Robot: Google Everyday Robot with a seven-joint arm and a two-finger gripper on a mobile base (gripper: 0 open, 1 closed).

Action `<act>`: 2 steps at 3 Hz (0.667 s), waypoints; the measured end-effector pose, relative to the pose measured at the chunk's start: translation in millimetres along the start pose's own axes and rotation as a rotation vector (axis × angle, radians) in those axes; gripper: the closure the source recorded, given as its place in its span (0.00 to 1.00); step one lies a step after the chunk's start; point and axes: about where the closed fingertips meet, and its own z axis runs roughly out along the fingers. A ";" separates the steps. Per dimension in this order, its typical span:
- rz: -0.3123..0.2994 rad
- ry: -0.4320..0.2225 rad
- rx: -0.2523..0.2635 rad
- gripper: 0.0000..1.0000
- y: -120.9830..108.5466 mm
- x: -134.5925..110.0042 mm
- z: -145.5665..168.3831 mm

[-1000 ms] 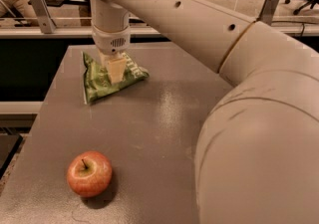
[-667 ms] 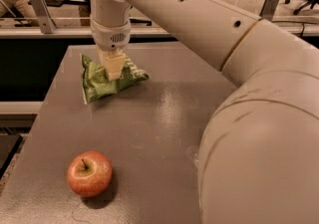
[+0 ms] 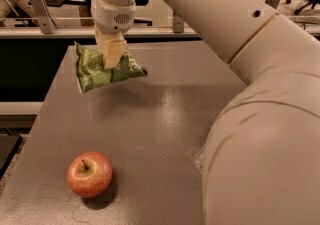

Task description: Pick green jalapeno chip bag

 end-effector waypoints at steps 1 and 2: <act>-0.036 -0.094 0.031 1.00 1.5 -19.3 -39.0; -0.042 -0.170 0.062 1.00 0.9 -32.7 -63.6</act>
Offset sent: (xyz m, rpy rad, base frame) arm -0.0486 -0.0159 0.0972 0.1797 0.1149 0.0930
